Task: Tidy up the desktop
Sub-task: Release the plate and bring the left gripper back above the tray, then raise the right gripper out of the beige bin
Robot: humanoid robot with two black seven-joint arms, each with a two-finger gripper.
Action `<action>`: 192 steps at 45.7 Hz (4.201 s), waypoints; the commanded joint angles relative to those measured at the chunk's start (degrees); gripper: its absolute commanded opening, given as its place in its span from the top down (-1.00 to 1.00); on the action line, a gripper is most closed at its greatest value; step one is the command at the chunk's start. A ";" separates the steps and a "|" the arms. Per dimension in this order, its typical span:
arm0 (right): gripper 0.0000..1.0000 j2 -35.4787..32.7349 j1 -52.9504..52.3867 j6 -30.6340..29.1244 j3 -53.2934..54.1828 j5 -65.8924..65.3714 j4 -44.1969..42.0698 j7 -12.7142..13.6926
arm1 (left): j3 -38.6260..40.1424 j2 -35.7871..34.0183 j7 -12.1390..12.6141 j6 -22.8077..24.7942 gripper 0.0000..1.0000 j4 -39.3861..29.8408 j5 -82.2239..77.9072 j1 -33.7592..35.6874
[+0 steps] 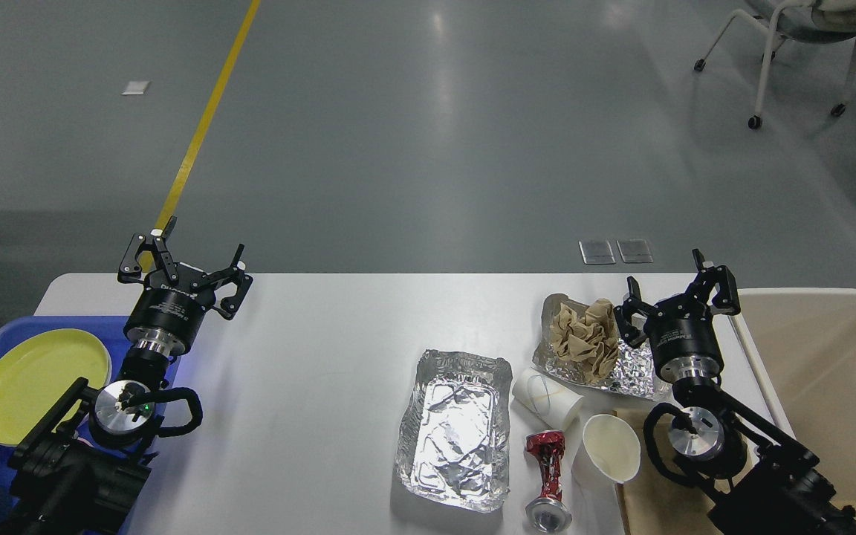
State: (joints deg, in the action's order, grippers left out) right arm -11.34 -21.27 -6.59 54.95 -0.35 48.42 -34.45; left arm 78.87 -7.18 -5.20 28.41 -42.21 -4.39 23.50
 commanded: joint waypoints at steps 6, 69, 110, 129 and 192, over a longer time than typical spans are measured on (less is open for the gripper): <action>-1.00 0.00 0.00 0.00 -0.01 0.00 0.00 -0.01 | 0.59 -2.04 -0.87 1.12 -0.93 -0.68 0.26 -1.87; -1.00 0.00 -0.09 0.00 -0.01 0.00 -0.08 0.00 | 2.96 -1.78 -8.16 4.20 -0.93 -3.05 -2.11 -9.26; -1.00 0.00 0.00 0.00 -0.01 0.00 0.00 0.00 | 2.17 -0.81 -7.90 5.43 -0.93 -2.70 -1.24 -8.56; -1.00 0.00 0.00 0.00 0.16 0.00 0.00 -0.09 | 2.17 -0.81 -7.90 5.43 -0.93 -2.70 -1.24 -8.56; -1.00 -11.52 3.34 -1.49 -4.84 0.53 -0.87 2.89 | 2.17 -0.81 -7.90 5.43 -0.93 -2.70 -1.24 -8.65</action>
State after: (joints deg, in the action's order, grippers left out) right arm -23.25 -17.84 -8.07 50.94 0.18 47.66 -31.92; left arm 81.03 -8.09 -13.09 33.86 -44.91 -5.63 14.92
